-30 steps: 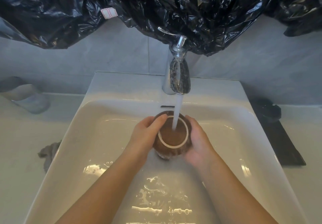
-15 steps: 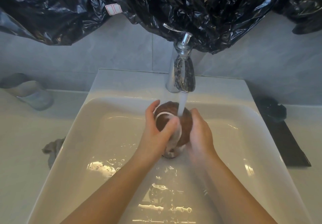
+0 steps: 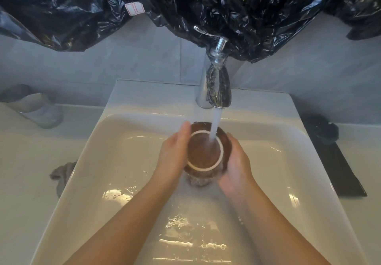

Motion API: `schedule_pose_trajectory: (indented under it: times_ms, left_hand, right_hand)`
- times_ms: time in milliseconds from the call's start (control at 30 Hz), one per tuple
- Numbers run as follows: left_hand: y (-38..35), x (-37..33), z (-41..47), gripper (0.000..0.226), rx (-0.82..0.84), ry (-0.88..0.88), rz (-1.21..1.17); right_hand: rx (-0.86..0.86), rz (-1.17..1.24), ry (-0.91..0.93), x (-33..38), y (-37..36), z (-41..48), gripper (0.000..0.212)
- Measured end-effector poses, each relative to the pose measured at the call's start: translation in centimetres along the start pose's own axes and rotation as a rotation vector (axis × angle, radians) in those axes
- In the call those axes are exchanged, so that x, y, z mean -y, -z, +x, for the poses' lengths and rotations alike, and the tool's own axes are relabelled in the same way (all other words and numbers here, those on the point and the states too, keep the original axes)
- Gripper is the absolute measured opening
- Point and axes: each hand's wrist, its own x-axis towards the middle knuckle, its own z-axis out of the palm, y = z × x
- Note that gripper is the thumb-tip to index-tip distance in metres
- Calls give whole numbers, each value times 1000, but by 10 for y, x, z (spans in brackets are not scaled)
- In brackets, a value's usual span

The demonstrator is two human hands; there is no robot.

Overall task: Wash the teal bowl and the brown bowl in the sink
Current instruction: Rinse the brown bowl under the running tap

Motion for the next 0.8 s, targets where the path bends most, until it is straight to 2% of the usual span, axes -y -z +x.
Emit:
schedule_pose_trajectory:
  times_ms: [67, 100, 167, 233, 300, 367, 500, 567, 600, 700, 733, 800]
  left_hand:
    - [5, -3, 5, 47, -16, 252, -295]
    - [7, -4, 4, 44, 13, 305, -391]
    - [10, -1, 4, 38, 40, 304, -473]
    - [10, 1, 3, 43, 39, 317, -561]
    - [11, 2, 3, 49, 55, 335, -648]
    - [12, 1, 1, 52, 93, 322, -670]
    - [10, -2, -7, 55, 211, 162, -580]
    - [8, 2, -8, 51, 211, -34, -416]
    - [8, 4, -9, 47, 228, -162, -294]
    - [9, 13, -14, 27, 408, -481, 51]
    - [9, 14, -15, 20, 470, -568, 153]
    - [10, 14, -15, 13, 545, -755, 382]
  right_hand:
    - [4, -106, 82, -4, -5, -4, 38]
    - [15, -196, 150, -5, -7, -7, 38]
    - [81, -381, 392, -10, -8, -8, 31]
    - [205, -563, 687, -14, -3, -9, 24]
    - [291, -779, 946, -17, 3, -6, 35]
    - [297, -860, 1054, -18, 5, -2, 44]
    - [131, -715, 819, -15, 6, 3, 32]
    - [29, -753, 675, -10, 8, 5, 35]
    - [34, -717, 599, -7, 9, 6, 38]
    - [239, -324, 207, 3, 8, 3, 49]
    - [320, -220, 116, 5, 10, 2, 52]
    - [413, -105, 29, 9, 12, -2, 41]
